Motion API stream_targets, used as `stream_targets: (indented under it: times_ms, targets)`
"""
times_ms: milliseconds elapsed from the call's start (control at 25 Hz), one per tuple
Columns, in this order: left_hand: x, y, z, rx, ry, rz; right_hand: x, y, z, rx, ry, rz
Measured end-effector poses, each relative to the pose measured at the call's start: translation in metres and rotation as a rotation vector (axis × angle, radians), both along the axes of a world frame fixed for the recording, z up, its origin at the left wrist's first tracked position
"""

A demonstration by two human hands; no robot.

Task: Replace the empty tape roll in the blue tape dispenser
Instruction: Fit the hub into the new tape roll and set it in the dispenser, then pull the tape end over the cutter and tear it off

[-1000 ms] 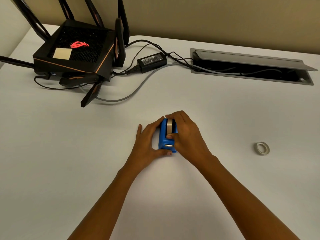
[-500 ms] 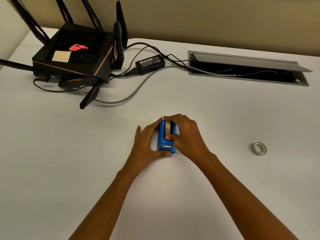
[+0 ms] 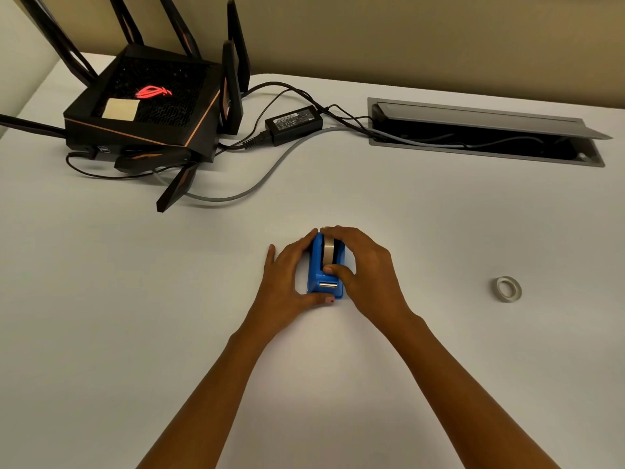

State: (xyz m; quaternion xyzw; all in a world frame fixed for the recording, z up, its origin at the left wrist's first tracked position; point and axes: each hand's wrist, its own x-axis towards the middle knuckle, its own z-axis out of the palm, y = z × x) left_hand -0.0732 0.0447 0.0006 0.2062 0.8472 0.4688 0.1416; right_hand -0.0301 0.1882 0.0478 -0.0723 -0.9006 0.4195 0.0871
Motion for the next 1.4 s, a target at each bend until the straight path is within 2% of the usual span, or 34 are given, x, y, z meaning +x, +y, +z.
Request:
stream_targets:
  times_ms: [320, 600, 760, 840, 1000, 1160, 1400]
  targets:
    - [0.001, 0.000, 0.003, -0.020, -0.011, -0.025, 0.008, 0.000, 0.003, -0.050, 0.021, 0.017]
    - [0.000, 0.002, 0.016, -0.061, -0.045, -0.082, 0.011, -0.001, 0.002, 0.292, 0.233, 0.077]
    - [-0.003, -0.004, 0.028, 0.132, -0.163, -0.124, 0.011, 0.003, 0.001, 0.397, 0.208, 0.140]
    - [-0.005, -0.005, 0.036, 0.214, -0.162, -0.130, 0.011, 0.005, 0.000, 0.431, 0.213, 0.170]
    - [-0.011, 0.000, 0.039, 0.260, -0.137, -0.145, 0.011, 0.007, 0.000, 0.350, 0.214, 0.147]
    - [-0.013, -0.001, 0.035, 0.288, -0.170, -0.109, 0.009, 0.005, 0.000, 0.457, 0.224, 0.207]
    - [-0.016, 0.002, 0.030, 0.207, -0.155, -0.083, 0.005, 0.002, 0.004, 0.437, 0.230, 0.159]
